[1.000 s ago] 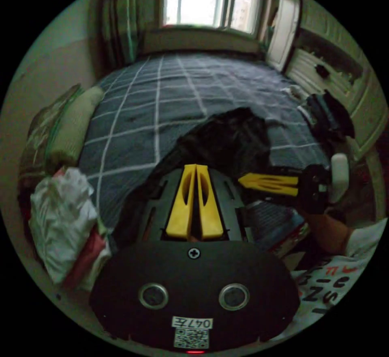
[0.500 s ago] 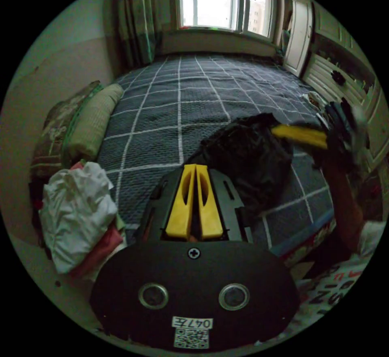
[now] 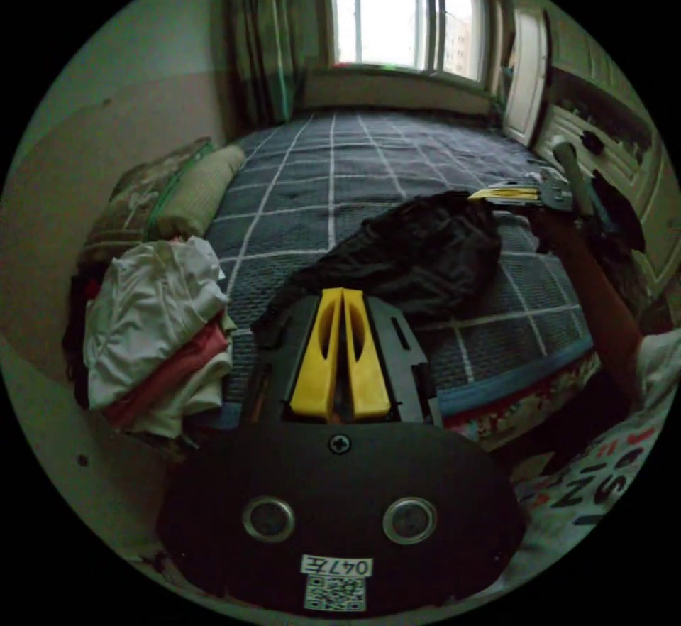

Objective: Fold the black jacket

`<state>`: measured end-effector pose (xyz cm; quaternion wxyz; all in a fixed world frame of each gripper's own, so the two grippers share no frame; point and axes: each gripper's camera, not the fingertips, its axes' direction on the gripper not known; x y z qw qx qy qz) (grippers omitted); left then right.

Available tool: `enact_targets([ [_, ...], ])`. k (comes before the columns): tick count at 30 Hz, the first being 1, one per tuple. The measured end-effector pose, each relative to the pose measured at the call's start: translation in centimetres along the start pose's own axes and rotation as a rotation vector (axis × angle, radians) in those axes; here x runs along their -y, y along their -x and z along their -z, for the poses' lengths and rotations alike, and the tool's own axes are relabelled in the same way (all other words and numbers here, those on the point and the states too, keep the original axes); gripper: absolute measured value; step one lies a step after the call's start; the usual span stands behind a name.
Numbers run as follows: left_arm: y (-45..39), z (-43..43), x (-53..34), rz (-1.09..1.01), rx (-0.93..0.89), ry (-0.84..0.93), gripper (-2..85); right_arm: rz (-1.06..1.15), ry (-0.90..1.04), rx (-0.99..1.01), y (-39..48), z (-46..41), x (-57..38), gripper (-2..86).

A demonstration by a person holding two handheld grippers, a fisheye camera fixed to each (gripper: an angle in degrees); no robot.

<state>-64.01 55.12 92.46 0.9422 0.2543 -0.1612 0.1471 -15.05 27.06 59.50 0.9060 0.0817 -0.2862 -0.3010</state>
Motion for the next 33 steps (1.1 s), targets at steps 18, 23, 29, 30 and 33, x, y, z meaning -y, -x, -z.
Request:
enact_targets([
  [18,9.7,1.0,-8.2,0.343,-0.121,0.031,14.7,0.596,-0.26,0.091,27.6,6.4,-0.6,7.4],
  [23,10.4,-3.8,-7.4,0.426,-0.264,0.136,12.7,0.685,-0.148,-0.084,30.0,3.6,-1.0,4.7],
  [29,11.9,-3.4,-9.3,0.608,-0.459,-0.01,2.3,0.664,-0.124,-0.056,29.4,4.7,-2.3,0.2],
  [30,11.7,-2.8,-9.5,0.607,-0.46,-0.025,2.0,0.656,-0.145,-0.06,29.4,5.8,-2.6,0.1],
  [33,10.4,1.3,-10.8,0.568,-0.387,-0.08,1.3,0.633,-0.195,0.025,29.3,9.6,-3.4,-0.1],
])
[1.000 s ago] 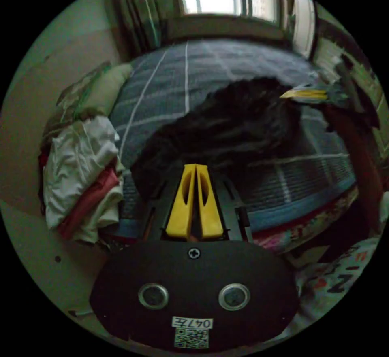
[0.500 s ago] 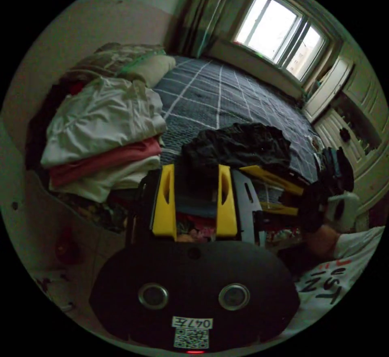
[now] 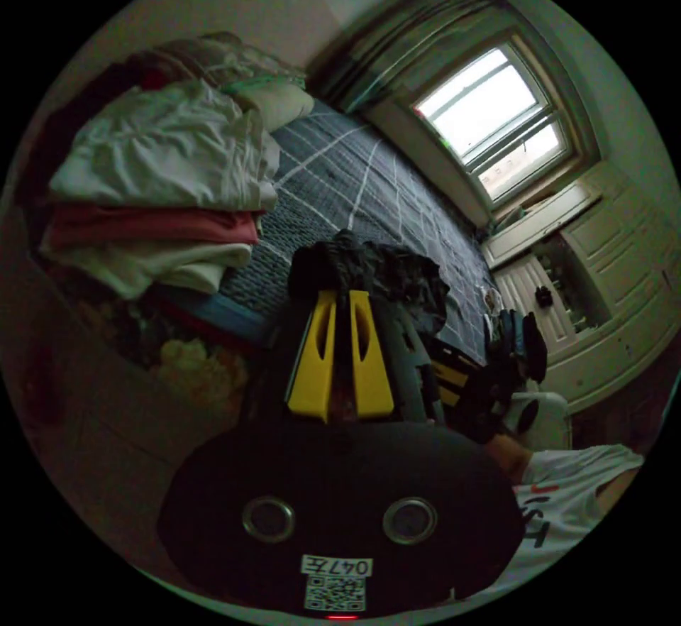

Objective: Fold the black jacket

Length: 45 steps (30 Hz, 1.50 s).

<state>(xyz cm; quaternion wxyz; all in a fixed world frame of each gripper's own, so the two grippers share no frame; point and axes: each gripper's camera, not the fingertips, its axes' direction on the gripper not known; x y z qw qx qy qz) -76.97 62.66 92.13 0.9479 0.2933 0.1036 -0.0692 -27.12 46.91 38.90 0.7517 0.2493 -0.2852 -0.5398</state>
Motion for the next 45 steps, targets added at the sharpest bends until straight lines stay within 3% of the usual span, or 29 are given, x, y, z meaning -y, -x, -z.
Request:
enact_targets([
  [5,-3.2,5.0,-3.8,-0.014,0.156,-0.086,1.1,-0.144,-0.109,0.202,0.4,5.0,-0.2,0.1],
  [9,-6.3,4.0,-3.0,-0.063,0.138,-0.098,1.6,-0.285,-0.154,0.235,-2.5,6.7,-3.2,1.1],
  [16,-20.9,-7.6,3.9,-0.415,0.02,0.002,2.2,-0.817,-0.193,0.159,-15.2,8.4,-17.6,-0.1],
  [20,-26.2,-18.7,6.3,-0.44,0.035,0.199,2.9,-1.01,-0.064,0.144,-20.1,5.9,-25.2,0.0],
  [23,-27.4,-23.7,6.9,-0.415,0.056,0.32,3.3,-1.11,0.021,0.266,-22.4,2.4,-30.4,0.4],
  [25,-28.3,-23.5,7.5,-0.432,0.028,0.298,2.2,-1.169,0.001,0.386,-23.0,0.8,-33.6,1.6],
  [28,-30.5,-20.1,8.3,-0.55,0.142,0.171,0.5,-1.245,-0.05,0.287,-23.1,1.9,-36.7,3.9],
  [32,-31.4,-17.5,6.7,-0.721,0.183,0.209,-0.6,-1.239,-0.088,0.092,-24.1,5.1,-38.0,3.3],
  [36,-30.9,-18.9,3.9,-0.767,0.266,0.199,-0.8,-1.005,-0.113,-0.076,-25.4,7.5,-34.0,1.1],
  [40,-29.3,-22.6,3.1,-0.684,0.296,0.256,-0.9,-0.794,-0.013,-0.068,-27.6,4.2,-30.2,0.4],
  [45,-25.8,-25.4,3.8,-0.546,0.219,0.317,-0.9,-0.862,0.234,0.008,-30.0,-4.6,-32.9,-0.4],
])
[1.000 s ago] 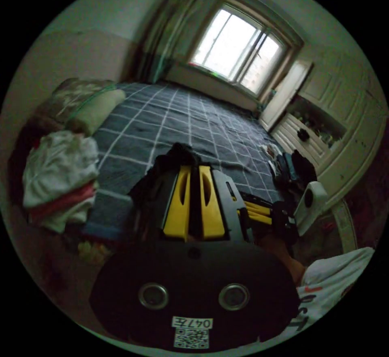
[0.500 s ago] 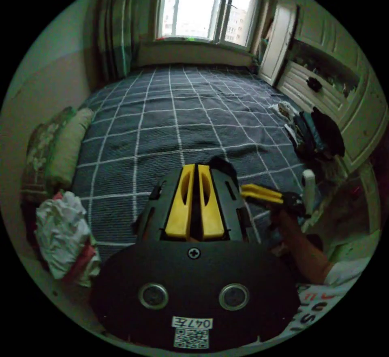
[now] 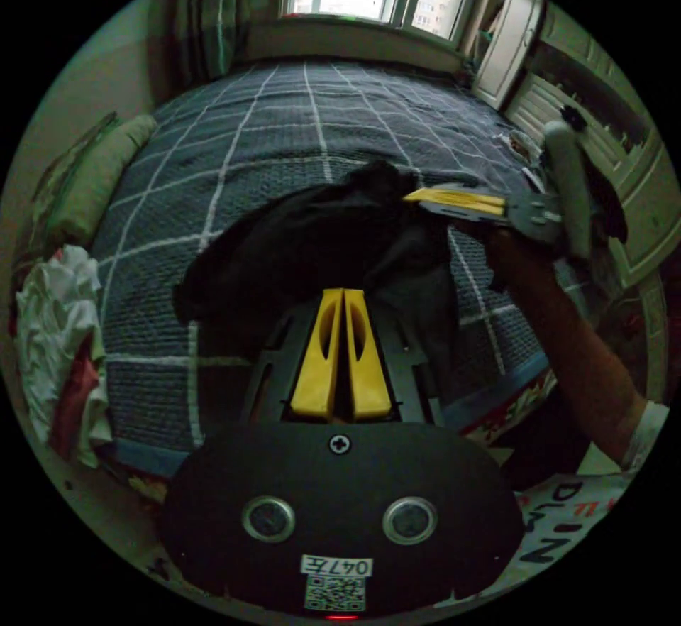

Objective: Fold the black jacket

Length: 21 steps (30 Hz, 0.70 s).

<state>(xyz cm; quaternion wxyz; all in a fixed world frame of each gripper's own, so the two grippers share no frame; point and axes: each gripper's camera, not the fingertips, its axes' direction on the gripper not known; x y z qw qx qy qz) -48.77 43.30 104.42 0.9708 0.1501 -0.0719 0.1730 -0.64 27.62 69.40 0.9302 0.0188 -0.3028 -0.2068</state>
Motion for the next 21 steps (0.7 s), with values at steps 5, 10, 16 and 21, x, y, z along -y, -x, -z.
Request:
enact_targets([
  [5,1.7,3.0,-0.1,-0.048,-0.05,-0.069,-0.8,-0.085,-0.022,0.176,-3.0,-0.6,0.9,-0.5],
  [10,6.3,6.0,1.0,0.053,0.02,-0.2,-0.8,-0.035,-0.273,0.168,-2.6,3.6,3.9,-0.6],
  [16,12.1,0.8,1.7,0.177,-0.017,-0.021,-0.8,0.084,0.085,0.211,-0.2,-6.5,7.9,-0.4],
  [21,13.9,3.3,1.3,0.138,0.076,-0.064,-0.8,0.096,-0.083,0.251,-1.1,-3.4,8.7,1.1],
])
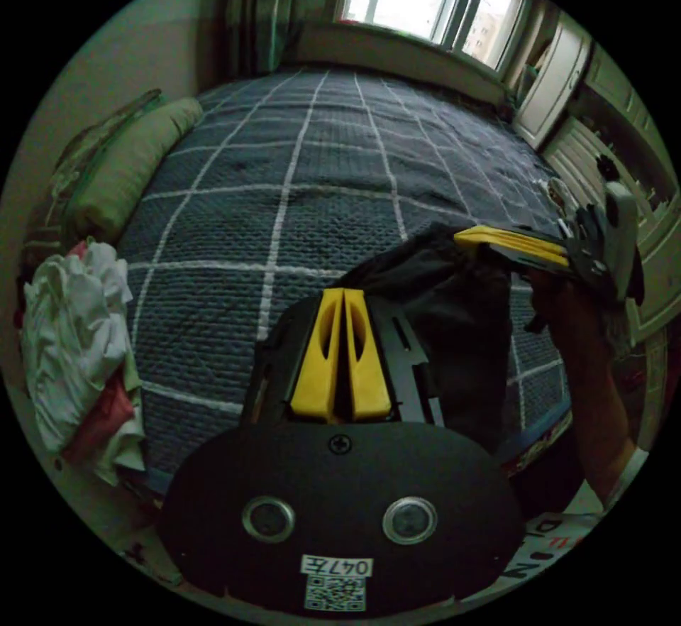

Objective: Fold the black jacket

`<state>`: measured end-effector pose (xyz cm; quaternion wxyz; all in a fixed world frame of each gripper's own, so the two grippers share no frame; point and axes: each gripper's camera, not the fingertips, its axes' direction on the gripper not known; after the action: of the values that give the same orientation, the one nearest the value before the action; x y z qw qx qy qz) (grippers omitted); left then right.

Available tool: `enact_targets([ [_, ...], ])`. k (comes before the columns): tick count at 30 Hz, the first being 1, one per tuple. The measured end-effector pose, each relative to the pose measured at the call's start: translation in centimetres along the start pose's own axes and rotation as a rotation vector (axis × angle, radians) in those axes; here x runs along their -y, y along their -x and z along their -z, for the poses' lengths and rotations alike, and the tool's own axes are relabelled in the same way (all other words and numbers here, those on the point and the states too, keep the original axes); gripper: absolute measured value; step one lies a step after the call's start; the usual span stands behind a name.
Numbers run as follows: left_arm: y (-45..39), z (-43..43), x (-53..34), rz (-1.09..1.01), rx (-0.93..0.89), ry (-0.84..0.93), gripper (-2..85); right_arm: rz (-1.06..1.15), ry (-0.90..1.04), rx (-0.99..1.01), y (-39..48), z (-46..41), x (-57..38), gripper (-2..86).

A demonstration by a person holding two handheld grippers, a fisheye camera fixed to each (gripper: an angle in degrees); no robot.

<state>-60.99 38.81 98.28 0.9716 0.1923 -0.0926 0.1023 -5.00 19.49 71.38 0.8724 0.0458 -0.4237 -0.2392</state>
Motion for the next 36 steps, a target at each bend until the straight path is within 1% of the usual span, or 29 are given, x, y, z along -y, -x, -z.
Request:
enact_targets([
  [1,0.9,1.8,-0.6,0.024,0.012,-0.07,-0.8,-0.011,-0.08,-0.048,0.2,1.9,-0.3,2.4],
  [2,2.1,3.7,-1.4,0.062,0.044,-0.15,-0.7,-0.026,-0.11,-0.081,0.3,2.7,-0.6,3.4],
  [4,4.3,5.7,-2.8,0.132,0.118,-0.224,-0.5,-0.116,-0.155,-0.198,0.4,4.6,-1.9,8.5],
  [6,6.9,6.3,-3.8,0.2,0.159,-0.215,0.1,-0.177,-0.136,-0.253,0.6,4.3,-2.8,11.7],
  [7,8.5,6.2,-4.1,0.226,0.129,-0.165,1.4,-0.216,-0.113,-0.273,0.8,3.5,-3.1,13.7],
  [8,10.1,6.1,-4.5,0.242,0.055,-0.115,3.6,-0.238,-0.102,-0.271,0.8,3.0,-3.2,14.7],
  [9,10.8,6.0,-4.6,0.242,0.004,-0.098,6.0,-0.283,-0.075,-0.242,0.8,1.7,-3.1,16.6],
  [10,12.1,5.9,-5.0,0.25,-0.087,-0.077,10.7,-0.322,-0.044,-0.209,0.8,0.4,-2.7,18.1],
  [11,13.3,5.8,-5.4,0.262,-0.144,-0.056,12.6,-0.338,-0.03,-0.197,0.7,-0.3,-2.5,18.6],
  [15,16.2,5.5,-6.6,0.29,-0.202,-0.008,14.3,-0.427,0.048,-0.097,0.2,-4.7,-1.1,18.7],
  [16,17.2,5.3,-6.8,0.299,-0.265,0.003,14.7,-0.437,0.063,-0.056,0.3,-5.9,-0.7,18.1],
  [17,18.1,4.9,-6.9,0.317,-0.316,0.023,15.5,-0.442,0.071,-0.055,0.4,-6.4,-0.5,17.8],
  [19,19.2,4.6,-7.2,0.332,-0.343,0.049,15.3,-0.402,0.092,-0.122,2.0,-7.7,0.9,15.1],
  [21,20.0,5.0,-7.3,0.331,-0.306,0.063,14.3,-0.364,0.099,-0.114,3.2,-8.6,2.0,11.8],
  [23,20.7,6.3,-7.6,0.265,-0.22,0.064,11.5,-0.315,0.096,-0.122,4.6,-9.3,3.2,8.5],
  [25,21.2,7.6,-7.9,0.211,-0.192,0.031,8.7,-0.262,0.097,-0.163,6.4,-10.0,4.5,5.5],
  [26,21.5,8.7,-8.2,0.175,-0.181,0.005,7.2,-0.259,0.09,-0.169,6.7,-10.1,4.8,4.9],
  [30,22.8,12.8,-9.4,0.106,-0.099,-0.085,6.1,-0.258,-0.014,-0.191,10.2,-8.8,7.4,3.3],
  [33,24.9,17.9,-11.3,0.103,-0.022,-0.188,6.0,-0.179,-0.088,-0.182,14.1,-7.5,10.6,3.1],
  [36,28.5,23.4,-14.0,0.117,0.059,-0.276,6.0,-0.073,-0.144,-0.115,18.4,-7.2,15.0,3.2],
])
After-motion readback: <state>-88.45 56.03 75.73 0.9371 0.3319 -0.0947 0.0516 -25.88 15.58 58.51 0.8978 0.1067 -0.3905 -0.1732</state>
